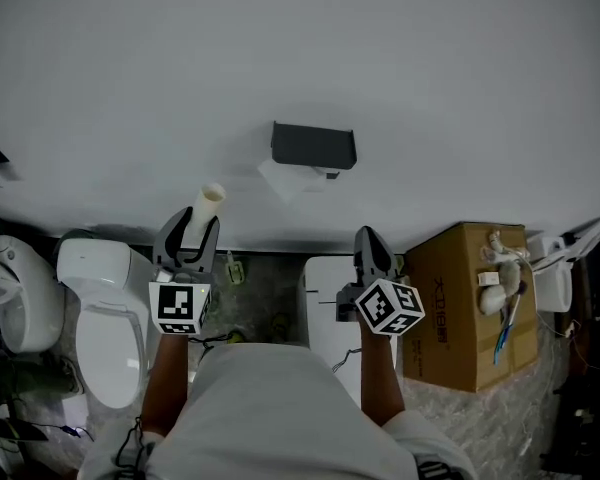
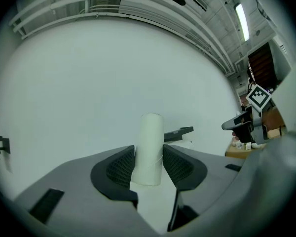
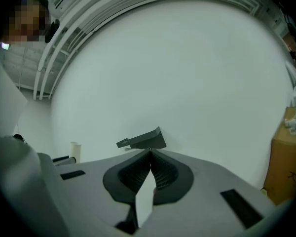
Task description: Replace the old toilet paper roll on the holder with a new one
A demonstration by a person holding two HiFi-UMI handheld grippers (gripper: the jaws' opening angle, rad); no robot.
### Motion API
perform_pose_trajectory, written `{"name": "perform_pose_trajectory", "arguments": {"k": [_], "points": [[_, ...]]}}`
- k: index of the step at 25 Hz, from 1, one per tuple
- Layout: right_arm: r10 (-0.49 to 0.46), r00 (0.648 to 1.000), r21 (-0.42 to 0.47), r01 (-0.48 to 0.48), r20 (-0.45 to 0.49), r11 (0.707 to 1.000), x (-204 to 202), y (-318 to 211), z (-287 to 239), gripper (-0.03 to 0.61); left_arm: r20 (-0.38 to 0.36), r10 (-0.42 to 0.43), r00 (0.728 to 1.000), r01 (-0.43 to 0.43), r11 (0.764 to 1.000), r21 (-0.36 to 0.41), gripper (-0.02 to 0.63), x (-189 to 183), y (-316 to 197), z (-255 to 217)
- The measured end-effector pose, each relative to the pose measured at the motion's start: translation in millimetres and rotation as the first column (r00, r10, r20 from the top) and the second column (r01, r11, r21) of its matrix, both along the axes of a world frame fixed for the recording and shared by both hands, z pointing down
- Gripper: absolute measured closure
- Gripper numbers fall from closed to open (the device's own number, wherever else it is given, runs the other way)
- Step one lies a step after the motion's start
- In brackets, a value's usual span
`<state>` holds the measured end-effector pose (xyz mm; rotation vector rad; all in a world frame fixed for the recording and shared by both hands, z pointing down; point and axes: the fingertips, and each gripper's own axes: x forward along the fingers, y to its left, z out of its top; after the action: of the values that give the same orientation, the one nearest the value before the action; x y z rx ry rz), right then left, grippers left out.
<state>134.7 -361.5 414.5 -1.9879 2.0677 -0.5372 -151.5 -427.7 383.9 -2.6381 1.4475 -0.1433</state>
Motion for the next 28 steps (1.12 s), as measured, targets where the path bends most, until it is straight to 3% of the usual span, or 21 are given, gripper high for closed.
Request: {"name": "perform_pose_trajectory", "arguments": {"k": [9, 21, 28], "points": [[0.020, 0.997, 0.019, -0.018, -0.077, 1.000, 1, 6, -15, 0.577, -0.084, 0.004, 0.996, -0.003, 1.000, 0.013, 0.413, -2, -5, -16], [0.019, 0.987, 0.037, -0.014, -0.157, 0.999, -2, 0, -26, 0.578, -0.115, -0.013, 0.993, 0.018, 0.999, 0.047, 0.413, -7, -12, -29], [0.003, 0.988, 0.040, 0.003, -0.154, 0.999, -7, -6, -26, 0.578, -0.125, -0.030, 0.992, 0.038, 0.998, 0.055, 0.413, -14, -17, -31]]}}
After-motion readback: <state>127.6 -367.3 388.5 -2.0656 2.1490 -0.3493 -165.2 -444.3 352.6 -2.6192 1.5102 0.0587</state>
